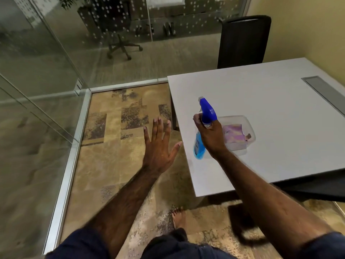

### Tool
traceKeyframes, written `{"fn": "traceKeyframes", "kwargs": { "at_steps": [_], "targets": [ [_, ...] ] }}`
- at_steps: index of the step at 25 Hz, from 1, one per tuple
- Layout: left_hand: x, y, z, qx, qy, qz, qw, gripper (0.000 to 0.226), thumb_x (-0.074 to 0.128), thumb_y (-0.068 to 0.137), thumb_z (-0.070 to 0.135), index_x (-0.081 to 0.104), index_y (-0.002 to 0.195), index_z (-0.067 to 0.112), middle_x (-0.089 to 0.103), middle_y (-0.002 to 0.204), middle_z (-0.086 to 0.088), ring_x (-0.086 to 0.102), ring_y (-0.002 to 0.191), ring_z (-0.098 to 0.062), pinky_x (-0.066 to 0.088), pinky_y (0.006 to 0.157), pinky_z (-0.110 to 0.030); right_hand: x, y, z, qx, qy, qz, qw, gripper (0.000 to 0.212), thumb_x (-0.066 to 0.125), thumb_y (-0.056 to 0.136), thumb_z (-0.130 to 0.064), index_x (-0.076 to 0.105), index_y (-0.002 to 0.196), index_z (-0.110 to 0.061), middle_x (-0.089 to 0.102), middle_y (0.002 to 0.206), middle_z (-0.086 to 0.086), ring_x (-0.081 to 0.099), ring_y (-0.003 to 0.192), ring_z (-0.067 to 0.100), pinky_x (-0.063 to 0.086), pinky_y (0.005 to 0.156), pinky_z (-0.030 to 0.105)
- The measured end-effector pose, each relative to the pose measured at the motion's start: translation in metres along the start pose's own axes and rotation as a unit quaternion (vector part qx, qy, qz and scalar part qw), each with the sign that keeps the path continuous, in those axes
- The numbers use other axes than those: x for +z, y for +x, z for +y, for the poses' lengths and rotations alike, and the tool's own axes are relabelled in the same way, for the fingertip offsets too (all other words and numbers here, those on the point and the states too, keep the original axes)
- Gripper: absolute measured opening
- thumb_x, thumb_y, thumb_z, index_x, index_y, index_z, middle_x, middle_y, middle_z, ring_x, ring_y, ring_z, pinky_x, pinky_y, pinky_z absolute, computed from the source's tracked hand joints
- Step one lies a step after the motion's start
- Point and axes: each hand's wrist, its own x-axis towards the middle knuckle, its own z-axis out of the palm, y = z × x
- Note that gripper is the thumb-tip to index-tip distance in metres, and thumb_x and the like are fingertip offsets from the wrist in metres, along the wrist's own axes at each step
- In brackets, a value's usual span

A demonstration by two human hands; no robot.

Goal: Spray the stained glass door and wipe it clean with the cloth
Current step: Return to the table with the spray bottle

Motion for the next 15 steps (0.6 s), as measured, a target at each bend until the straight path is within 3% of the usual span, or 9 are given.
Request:
{"fn": "traceKeyframes", "kwargs": {
  "at_steps": [5,8,12,15],
  "targets": [
    [0.029,0.046,-0.022,0.003,-0.004,-0.019,1.0,0.092,0.009,0.101,0.078,0.012,0.17,0.017,0.001,0.178,-0.015,0.001,0.166,-0.033,0.007,0.131,-0.066,0.019,0.052,0.036,0.046,-0.007,-0.033,0.998,0.021,0.068,0.106,-0.018,0.06,0.124,-0.01,0.068,0.101,0.001,0.068,0.096,0.012,0.054,0.081,0.005],
    [0.048,0.067,-0.035,0.003,-0.018,-0.037,0.999,0.092,0.008,0.101,0.078,0.011,0.17,0.016,0.001,0.178,-0.014,0.0,0.166,-0.031,0.006,0.132,-0.065,0.026,0.077,0.053,0.066,-0.008,-0.053,0.996,0.022,0.068,0.105,-0.013,0.059,0.125,-0.011,0.068,0.102,-0.001,0.069,0.095,0.006,0.054,0.082,0.007],
    [0.07,0.085,-0.045,0.005,-0.011,-0.058,0.998,0.091,0.01,0.102,0.077,0.012,0.169,0.015,0.002,0.178,-0.015,0.0,0.166,-0.031,0.006,0.132,-0.064,0.032,0.097,0.075,0.093,-0.016,-0.056,0.994,0.03,0.067,0.105,-0.009,0.059,0.133,-0.001,0.067,0.108,0.007,0.068,0.101,0.012,0.056,0.086,0.011],
    [0.081,0.098,-0.046,0.008,-0.024,-0.076,0.997,0.091,0.011,0.101,0.076,0.009,0.17,0.016,-0.003,0.178,-0.016,-0.005,0.166,-0.031,0.003,0.132,-0.064,0.033,0.103,0.089,0.101,-0.032,-0.054,0.993,0.033,0.067,0.105,-0.01,0.058,0.135,0.001,0.067,0.107,0.005,0.069,0.098,0.001,0.055,0.085,0.01]
  ]
}}
